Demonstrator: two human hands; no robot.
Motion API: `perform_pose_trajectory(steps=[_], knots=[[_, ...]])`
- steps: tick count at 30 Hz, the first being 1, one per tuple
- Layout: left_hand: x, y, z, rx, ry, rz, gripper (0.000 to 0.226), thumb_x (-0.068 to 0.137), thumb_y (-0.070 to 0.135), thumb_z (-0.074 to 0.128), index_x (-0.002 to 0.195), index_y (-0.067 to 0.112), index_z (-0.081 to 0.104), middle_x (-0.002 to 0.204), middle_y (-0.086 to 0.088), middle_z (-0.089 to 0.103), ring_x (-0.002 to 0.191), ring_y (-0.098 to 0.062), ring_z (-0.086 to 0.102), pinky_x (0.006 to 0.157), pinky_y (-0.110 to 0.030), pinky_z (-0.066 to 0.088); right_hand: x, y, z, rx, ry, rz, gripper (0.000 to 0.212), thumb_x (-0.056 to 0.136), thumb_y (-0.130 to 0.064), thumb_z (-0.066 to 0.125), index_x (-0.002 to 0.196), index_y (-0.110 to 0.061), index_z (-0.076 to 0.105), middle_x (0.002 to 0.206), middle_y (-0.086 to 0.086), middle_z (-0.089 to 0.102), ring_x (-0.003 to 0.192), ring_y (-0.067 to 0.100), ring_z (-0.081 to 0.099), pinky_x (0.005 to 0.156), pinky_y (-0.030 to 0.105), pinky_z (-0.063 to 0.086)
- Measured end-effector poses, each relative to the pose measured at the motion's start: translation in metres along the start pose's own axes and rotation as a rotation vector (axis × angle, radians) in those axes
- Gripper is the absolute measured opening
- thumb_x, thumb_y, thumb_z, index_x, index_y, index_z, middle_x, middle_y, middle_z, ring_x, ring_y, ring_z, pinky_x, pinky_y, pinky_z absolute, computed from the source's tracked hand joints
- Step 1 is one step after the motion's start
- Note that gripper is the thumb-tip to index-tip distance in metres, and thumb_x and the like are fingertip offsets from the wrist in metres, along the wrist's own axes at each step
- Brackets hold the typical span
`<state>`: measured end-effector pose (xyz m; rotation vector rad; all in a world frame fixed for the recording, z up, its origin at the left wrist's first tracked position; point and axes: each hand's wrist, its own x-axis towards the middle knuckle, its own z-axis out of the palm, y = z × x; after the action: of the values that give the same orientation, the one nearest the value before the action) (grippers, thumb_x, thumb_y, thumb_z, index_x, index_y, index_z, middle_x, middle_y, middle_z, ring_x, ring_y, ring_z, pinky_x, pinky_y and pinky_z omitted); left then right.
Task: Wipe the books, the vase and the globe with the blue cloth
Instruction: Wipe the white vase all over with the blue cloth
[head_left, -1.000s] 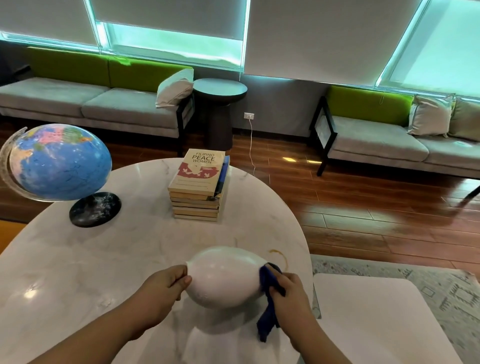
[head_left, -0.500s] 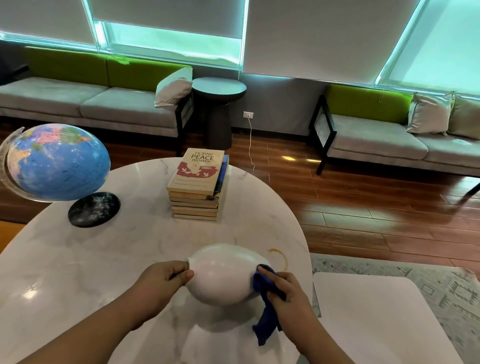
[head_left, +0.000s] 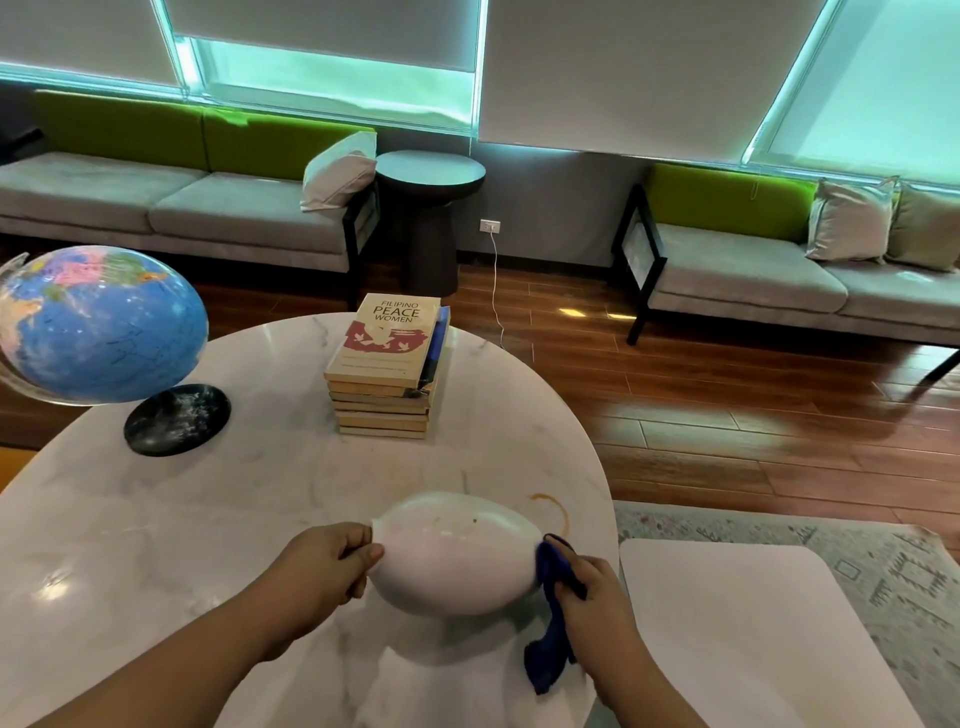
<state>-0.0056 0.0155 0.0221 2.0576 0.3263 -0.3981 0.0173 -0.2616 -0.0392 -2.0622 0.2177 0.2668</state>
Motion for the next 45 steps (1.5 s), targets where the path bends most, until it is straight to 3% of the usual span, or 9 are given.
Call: perform_pose_trajectory(steps=[5,11,16,21,27,31,36,41,45], knots=[[-0.002,0.004,0.002,0.107,0.040,0.060,0.023,0.098,0.018,0.050,0.087,-0.001,0.060,0.057,0.002,0.053,0.050,-0.006,0.041,0.052,-0.019,0.034,-0.008,-0.010,0.005,-0.037,-0.097,-0.159,0.051,0.095,-0.004,0.051,0.114,-0.051,0.054,0.115,-0.027,0.037,0.106,-0.003,0.045,0.100,0.012,0.028],[-0.004,0.009,0.004,0.161,0.067,0.099,0.025,0.098,0.018,0.050,0.083,0.000,0.058,0.058,0.000,0.052,0.050,-0.005,0.042,0.053,-0.018,0.034,0.004,-0.001,-0.007,-0.097,-0.056,-0.076,0.041,0.095,-0.007,0.050,0.119,-0.041,0.054,0.115,-0.010,0.046,0.110,0.013,0.050,0.095,0.018,0.035],[-0.003,0.012,0.004,0.192,0.076,0.109,0.027,0.098,0.018,0.051,0.074,0.006,0.053,0.061,-0.001,0.051,0.055,-0.008,0.045,0.053,-0.017,0.034,-0.010,-0.019,-0.001,-0.012,-0.167,-0.230,0.048,0.094,-0.001,0.053,0.114,-0.044,0.062,0.119,-0.024,0.041,0.107,-0.011,0.045,0.093,0.000,0.029],[-0.003,0.013,0.006,0.259,0.091,0.151,0.028,0.097,0.019,0.051,0.071,0.009,0.051,0.060,0.000,0.052,0.051,-0.005,0.044,0.052,-0.012,0.034,0.006,-0.013,-0.010,-0.041,-0.054,-0.105,0.050,0.094,0.000,0.050,0.100,-0.049,0.057,0.114,-0.014,0.048,0.108,0.011,0.051,0.103,0.022,0.035],[-0.006,0.019,0.006,0.281,0.096,0.176,0.037,0.097,0.016,0.052,0.063,0.027,0.046,0.060,0.007,0.053,0.058,-0.008,0.049,0.052,-0.008,0.034,-0.005,-0.027,-0.007,0.012,-0.197,-0.238,0.052,0.093,0.005,0.049,0.111,-0.040,0.066,0.120,-0.025,0.044,0.114,-0.005,0.045,0.098,0.004,0.031],[-0.008,0.021,0.008,0.278,0.104,0.189,0.036,0.097,0.018,0.052,0.064,0.030,0.046,0.059,0.009,0.052,0.057,-0.005,0.049,0.053,-0.009,0.035,0.005,-0.022,-0.012,-0.015,-0.093,-0.161,0.047,0.091,0.003,0.050,0.108,-0.039,0.063,0.115,-0.020,0.048,0.112,0.010,0.050,0.100,0.017,0.035],[-0.006,0.023,0.010,0.265,0.136,0.203,0.026,0.097,0.017,0.053,0.073,0.024,0.056,0.058,0.010,0.049,0.059,-0.003,0.048,0.055,-0.009,0.034,-0.011,-0.040,0.001,-0.020,-0.195,-0.341,0.055,0.093,0.002,0.051,0.110,-0.049,0.062,0.122,-0.025,0.042,0.114,-0.006,0.044,0.097,0.002,0.028],[-0.008,0.020,0.013,0.245,0.157,0.201,0.016,0.097,0.018,0.054,0.083,0.021,0.062,0.063,0.011,0.049,0.061,-0.003,0.047,0.057,-0.007,0.035,-0.005,-0.035,-0.009,0.040,-0.101,-0.218,0.061,0.089,0.004,0.053,0.094,-0.055,0.068,0.114,-0.022,0.050,0.107,0.002,0.052,0.100,0.030,0.044],[-0.007,0.024,0.015,0.247,0.173,0.205,0.018,0.097,0.020,0.053,0.082,0.021,0.062,0.074,0.012,0.058,0.070,-0.005,0.053,0.059,-0.008,0.036,-0.013,-0.048,0.003,-0.019,-0.152,-0.337,0.054,0.091,0.000,0.054,0.108,-0.051,0.061,0.120,-0.028,0.041,0.114,-0.002,0.046,0.103,0.012,0.031]])
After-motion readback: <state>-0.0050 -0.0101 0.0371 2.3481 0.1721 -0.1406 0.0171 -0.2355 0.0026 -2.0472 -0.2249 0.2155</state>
